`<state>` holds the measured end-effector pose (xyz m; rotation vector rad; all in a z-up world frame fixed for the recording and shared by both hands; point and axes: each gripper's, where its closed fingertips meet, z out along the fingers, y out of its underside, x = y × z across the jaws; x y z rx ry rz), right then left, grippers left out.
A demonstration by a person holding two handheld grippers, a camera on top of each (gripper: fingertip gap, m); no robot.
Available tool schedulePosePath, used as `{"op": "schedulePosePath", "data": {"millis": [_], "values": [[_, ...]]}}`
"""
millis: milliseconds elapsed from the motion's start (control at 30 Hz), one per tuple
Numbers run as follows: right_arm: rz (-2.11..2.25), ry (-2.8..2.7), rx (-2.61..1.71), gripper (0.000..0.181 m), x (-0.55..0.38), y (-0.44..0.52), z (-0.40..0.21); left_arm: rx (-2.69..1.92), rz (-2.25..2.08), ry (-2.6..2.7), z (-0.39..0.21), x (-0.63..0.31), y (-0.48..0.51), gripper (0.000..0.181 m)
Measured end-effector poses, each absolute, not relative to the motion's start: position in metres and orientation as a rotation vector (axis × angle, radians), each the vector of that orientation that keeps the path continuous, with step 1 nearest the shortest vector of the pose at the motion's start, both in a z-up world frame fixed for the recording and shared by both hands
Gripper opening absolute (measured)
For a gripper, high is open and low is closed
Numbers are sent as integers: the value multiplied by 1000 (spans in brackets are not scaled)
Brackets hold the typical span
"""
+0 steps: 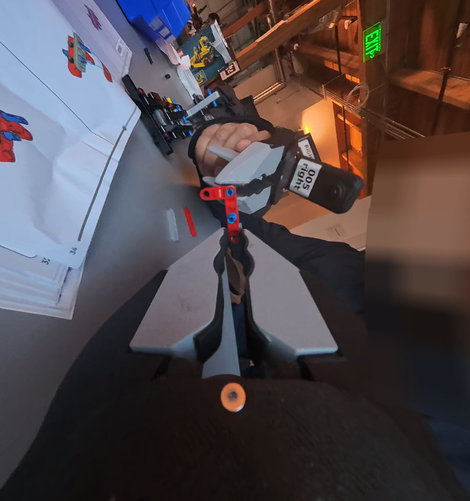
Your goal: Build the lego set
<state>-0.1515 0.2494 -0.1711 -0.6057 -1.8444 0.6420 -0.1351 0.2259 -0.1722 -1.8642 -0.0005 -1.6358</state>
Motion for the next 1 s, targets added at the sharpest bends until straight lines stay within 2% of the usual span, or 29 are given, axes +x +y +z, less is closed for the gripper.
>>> {"op": "schedulePosePath", "data": {"millis": [33, 100, 333, 400, 467, 500, 733, 800, 1000], "values": [[655, -1851, -626, 2, -152, 251, -173, -1873, -1610, 3, -173, -136, 227, 5], [670, -1856, -662, 1, -153, 254, -174, -1909, -1540, 3, -178, -138, 230, 7], [830, -1857, -725, 1, -150, 253, -168, -1932, -1308, 143, -168, -149, 227, 31], [873, -1868, -763, 1, -150, 253, -169, -1955, -1105, 255, -170, -155, 228, 42], [939, -1902, -786, 1, -149, 249, -171, -1945, -891, 403, -169, -153, 228, 74], [971, -1917, -798, 1, -148, 246, -172, -1913, -833, 464, -165, -149, 226, 78], [1061, -1965, -785, 1, -144, 235, -174, -1863, -688, 699, -168, -124, 214, 64], [1055, -1976, -761, 1, -143, 231, -175, -1849, -691, 717, -168, -122, 212, 53], [1073, -1981, -739, 1, -142, 225, -173, -1869, -663, 724, -175, -120, 214, 45]]}}
